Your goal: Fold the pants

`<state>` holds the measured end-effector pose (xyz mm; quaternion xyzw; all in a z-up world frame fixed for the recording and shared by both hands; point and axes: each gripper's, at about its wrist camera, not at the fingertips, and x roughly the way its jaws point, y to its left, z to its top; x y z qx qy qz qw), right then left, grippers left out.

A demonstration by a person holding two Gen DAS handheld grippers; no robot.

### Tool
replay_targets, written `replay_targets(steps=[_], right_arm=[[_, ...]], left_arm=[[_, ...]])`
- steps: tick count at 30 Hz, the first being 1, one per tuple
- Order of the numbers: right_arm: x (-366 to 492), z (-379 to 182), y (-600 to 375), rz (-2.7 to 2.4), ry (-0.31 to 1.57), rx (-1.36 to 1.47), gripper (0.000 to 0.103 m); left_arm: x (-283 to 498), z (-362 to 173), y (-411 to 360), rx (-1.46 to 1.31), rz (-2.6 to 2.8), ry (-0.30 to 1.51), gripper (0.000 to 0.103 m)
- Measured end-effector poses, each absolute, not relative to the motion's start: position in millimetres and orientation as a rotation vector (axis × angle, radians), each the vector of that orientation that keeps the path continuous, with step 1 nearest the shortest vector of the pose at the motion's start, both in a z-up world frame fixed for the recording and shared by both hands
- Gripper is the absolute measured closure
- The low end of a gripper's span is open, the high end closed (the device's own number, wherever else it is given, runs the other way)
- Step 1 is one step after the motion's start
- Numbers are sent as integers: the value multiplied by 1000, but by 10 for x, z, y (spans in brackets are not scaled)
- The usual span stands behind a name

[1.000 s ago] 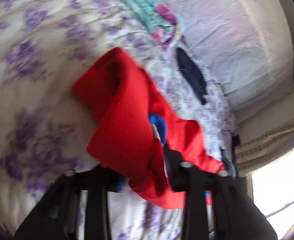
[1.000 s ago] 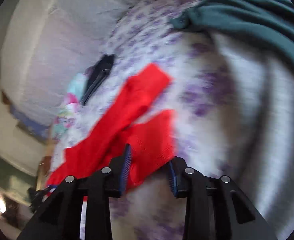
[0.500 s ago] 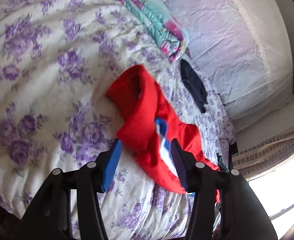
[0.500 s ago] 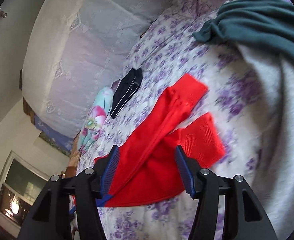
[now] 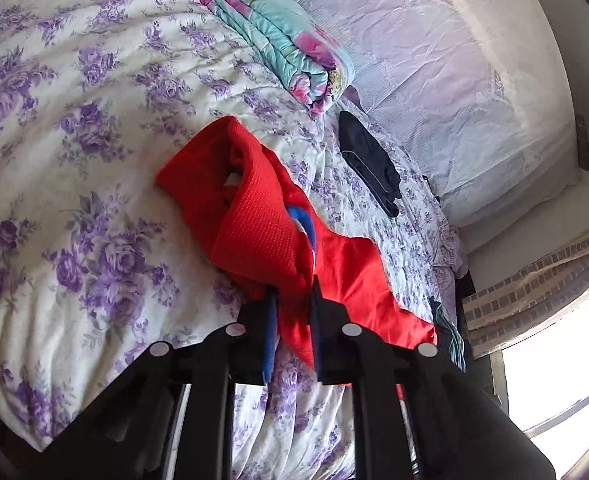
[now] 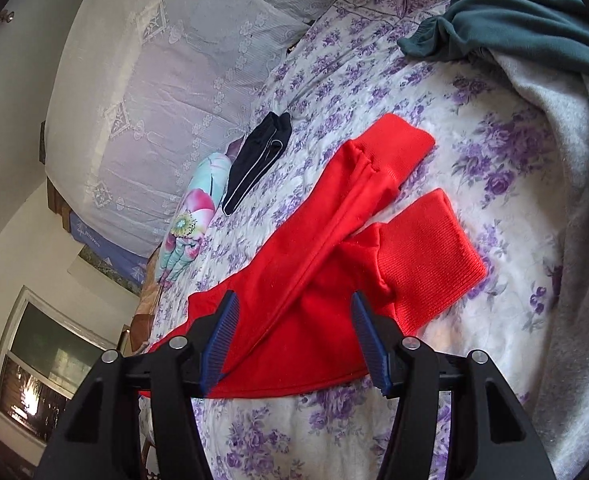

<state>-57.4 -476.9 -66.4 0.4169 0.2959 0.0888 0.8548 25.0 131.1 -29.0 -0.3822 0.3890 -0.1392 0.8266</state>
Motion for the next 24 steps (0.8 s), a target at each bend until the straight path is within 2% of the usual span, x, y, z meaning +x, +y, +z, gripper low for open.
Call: replay_targets(steps=[12, 21, 24], right_arm=[[-367, -678, -4863, 183, 651, 940, 44], [176, -758, -4926, 127, 759, 922, 45], [399, -818, -4945, 111, 824, 910, 53]], left_arm=[[267, -147, 1428, -897, -378, 767, 90], [340, -157, 1459, -895, -381, 778, 90], [375, -104, 1454, -881, -383, 774, 90]])
